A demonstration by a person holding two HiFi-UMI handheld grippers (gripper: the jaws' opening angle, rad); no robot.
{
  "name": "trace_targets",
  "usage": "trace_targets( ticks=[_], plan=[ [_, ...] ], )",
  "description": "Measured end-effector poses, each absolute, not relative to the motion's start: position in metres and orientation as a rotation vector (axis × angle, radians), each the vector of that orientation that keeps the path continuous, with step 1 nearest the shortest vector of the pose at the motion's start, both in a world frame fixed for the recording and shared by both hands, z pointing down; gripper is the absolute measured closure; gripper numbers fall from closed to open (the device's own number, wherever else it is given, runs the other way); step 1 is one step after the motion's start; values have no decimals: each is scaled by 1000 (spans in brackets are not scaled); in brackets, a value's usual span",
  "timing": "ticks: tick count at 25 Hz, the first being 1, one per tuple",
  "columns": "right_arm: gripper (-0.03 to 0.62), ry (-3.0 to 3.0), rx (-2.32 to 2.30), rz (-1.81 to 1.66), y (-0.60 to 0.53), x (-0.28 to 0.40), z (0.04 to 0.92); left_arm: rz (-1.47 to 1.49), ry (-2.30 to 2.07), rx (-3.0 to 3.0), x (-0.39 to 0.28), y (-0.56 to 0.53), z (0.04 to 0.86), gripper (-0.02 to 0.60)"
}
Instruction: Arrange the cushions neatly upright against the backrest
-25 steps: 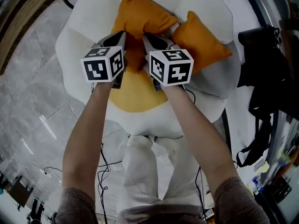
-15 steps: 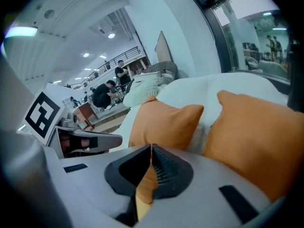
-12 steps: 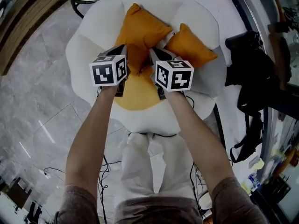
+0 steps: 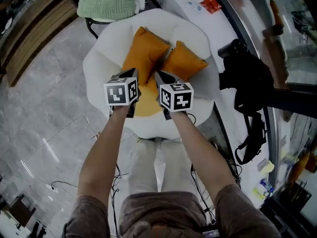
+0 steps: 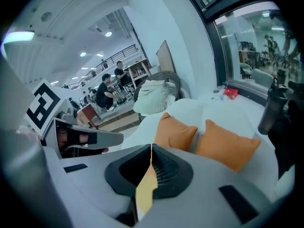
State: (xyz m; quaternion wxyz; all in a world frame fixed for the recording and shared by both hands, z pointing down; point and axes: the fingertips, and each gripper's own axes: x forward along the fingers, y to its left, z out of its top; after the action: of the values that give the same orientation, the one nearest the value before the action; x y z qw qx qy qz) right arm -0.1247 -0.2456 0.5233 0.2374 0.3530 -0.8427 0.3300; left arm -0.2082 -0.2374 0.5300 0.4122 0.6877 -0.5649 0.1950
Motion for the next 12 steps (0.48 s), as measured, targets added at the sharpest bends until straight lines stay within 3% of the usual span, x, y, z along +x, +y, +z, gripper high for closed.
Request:
trace_targets(
  ticks=[12],
  plan=[
    [572, -2385, 860, 969, -174, -115, 370, 430, -1348, 1793, -176, -160, 361, 577]
  ],
)
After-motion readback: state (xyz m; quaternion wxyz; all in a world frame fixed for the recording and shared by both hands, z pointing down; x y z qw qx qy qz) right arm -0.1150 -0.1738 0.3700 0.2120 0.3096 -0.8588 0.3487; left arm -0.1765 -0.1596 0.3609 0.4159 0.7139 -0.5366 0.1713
